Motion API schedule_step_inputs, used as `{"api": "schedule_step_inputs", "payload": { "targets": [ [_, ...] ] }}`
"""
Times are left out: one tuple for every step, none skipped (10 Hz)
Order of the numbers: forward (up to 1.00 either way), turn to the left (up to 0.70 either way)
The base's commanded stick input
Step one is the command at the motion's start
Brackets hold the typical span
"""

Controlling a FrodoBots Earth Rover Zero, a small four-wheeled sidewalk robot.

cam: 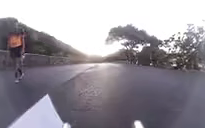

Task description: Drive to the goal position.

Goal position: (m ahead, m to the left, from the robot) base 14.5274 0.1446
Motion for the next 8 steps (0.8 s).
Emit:
{"api": "schedule_step_inputs", "payload": {
  "targets": [
    [0.5, 0.0],
    [0.5, 0.0],
    [0.5, 0.0],
    [0.5, -0.21],
    [0.5, -0.49],
    [0.5, -0.5],
    [0.5, -0.5],
    [0.5, -0.43]
  ]
}}
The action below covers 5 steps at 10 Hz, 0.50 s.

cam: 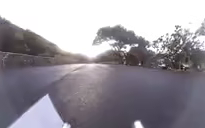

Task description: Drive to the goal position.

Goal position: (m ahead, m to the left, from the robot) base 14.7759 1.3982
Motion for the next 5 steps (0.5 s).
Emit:
{"api": "schedule_step_inputs", "payload": {
  "targets": [
    [0.5, -0.02],
    [0.5, 0.0],
    [0.5, 0.0],
    [0.5, -0.01],
    [0.5, -0.15]
  ]
}}
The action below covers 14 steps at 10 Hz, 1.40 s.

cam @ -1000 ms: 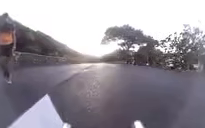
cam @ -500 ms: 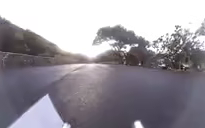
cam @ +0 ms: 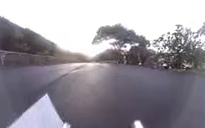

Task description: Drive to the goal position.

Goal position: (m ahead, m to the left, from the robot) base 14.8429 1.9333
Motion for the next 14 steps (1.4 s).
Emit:
{"api": "schedule_step_inputs", "payload": {
  "targets": [
    [0.5, -0.36],
    [0.5, -0.5],
    [0.5, -0.5],
    [0.5, -0.21],
    [0.5, 0.0],
    [0.5, 0.0],
    [0.5, 0.0],
    [0.5, 0.0],
    [0.5, 0.0],
    [0.5, 0.0],
    [0.5, 0.0],
    [0.5, 0.0],
    [0.5, 0.0],
    [0.5, 0.0]
  ]
}}
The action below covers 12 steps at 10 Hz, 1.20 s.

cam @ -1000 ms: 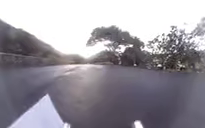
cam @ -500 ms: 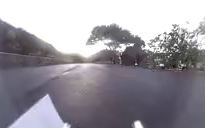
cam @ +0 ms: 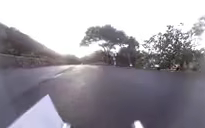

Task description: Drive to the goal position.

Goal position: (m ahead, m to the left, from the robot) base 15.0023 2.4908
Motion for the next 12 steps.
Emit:
{"api": "schedule_step_inputs", "payload": {
  "targets": [
    [0.5, 0.0],
    [0.5, 0.0],
    [0.5, 0.0],
    [0.5, 0.0],
    [0.5, 0.0],
    [0.5, 0.0],
    [0.5, 0.0],
    [0.5, 0.0],
    [0.5, 0.0],
    [0.5, 0.0],
    [0.5, 0.0],
    [0.5, 0.0]
  ]
}}
